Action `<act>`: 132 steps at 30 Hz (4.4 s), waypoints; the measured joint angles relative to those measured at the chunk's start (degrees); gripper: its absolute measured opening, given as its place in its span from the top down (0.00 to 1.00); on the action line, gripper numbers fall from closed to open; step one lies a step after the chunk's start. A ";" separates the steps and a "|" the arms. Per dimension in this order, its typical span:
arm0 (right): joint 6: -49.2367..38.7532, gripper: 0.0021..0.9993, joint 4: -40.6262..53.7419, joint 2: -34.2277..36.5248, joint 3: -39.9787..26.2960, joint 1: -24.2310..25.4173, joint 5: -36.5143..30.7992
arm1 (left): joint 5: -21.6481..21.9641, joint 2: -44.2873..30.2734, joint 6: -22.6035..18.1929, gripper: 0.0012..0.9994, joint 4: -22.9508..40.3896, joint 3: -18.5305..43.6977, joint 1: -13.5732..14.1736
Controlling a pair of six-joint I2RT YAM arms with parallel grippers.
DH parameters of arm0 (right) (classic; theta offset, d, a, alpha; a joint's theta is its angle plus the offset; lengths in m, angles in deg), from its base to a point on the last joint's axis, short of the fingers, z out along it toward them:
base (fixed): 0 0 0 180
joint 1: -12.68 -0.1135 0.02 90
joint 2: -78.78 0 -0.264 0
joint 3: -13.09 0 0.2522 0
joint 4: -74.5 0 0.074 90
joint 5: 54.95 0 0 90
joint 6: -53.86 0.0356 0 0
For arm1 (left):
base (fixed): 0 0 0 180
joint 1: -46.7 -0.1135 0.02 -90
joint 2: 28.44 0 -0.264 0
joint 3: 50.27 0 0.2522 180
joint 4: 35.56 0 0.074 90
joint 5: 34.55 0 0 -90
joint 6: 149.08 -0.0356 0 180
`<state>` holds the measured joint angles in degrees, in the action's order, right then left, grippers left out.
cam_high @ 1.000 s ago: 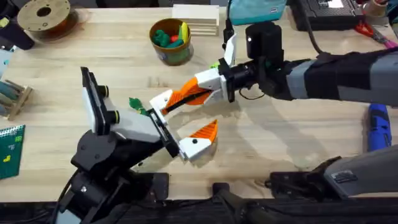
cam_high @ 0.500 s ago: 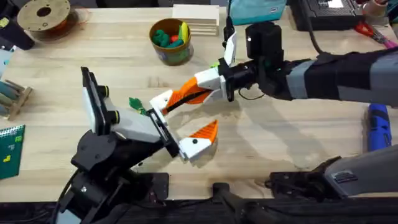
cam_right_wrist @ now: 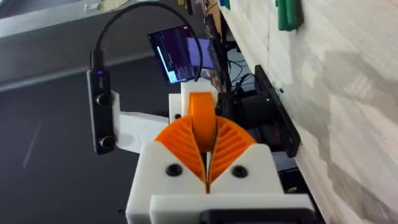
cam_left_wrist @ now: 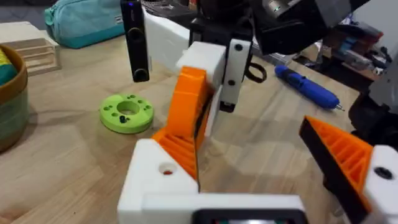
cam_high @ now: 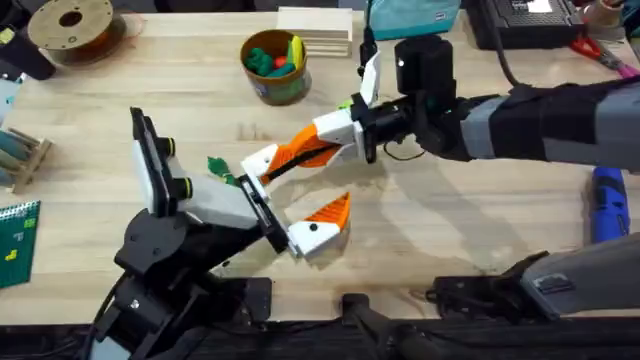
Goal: Pick up the gripper from the table and insert it into the empty holder that is missing its gripper. Then pick up a screw, insert it into the mounting hole, and use the screwdriver to tighten it. Finally, clean up the table by picking up the vegetable and placing it into the bucket.
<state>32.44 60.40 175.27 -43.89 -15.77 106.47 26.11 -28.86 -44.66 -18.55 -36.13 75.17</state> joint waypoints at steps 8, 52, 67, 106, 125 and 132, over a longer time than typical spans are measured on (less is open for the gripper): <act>0.00 0.99 -0.02 0.00 0.00 0.00 0.00 | 0.00 0.00 0.00 0.01 0.01 0.00 0.00; -2.10 0.20 -4.78 1.51 0.00 2.97 0.03 | -3.72 0.01 -1.97 0.01 -0.09 0.02 0.55; -11.87 0.59 -2.41 1.51 0.00 2.97 5.42 | -3.90 0.00 -1.97 0.01 -0.09 0.02 0.55; -11.28 0.98 18.27 -12.58 0.46 3.42 -4.04 | -4.98 0.37 -4.15 0.01 -1.36 0.22 0.66; -4.75 0.98 18.16 -16.65 0.55 -5.14 -23.83 | 1.94 0.37 -2.32 0.01 0.44 0.31 -0.35; -3.52 0.98 4.44 -8.25 0.55 -5.25 -18.55 | 4.46 0.37 -1.88 0.01 0.50 0.31 -0.76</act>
<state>28.92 64.85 167.01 -43.35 -21.01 87.92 30.57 -28.49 -46.54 -18.05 -35.83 74.40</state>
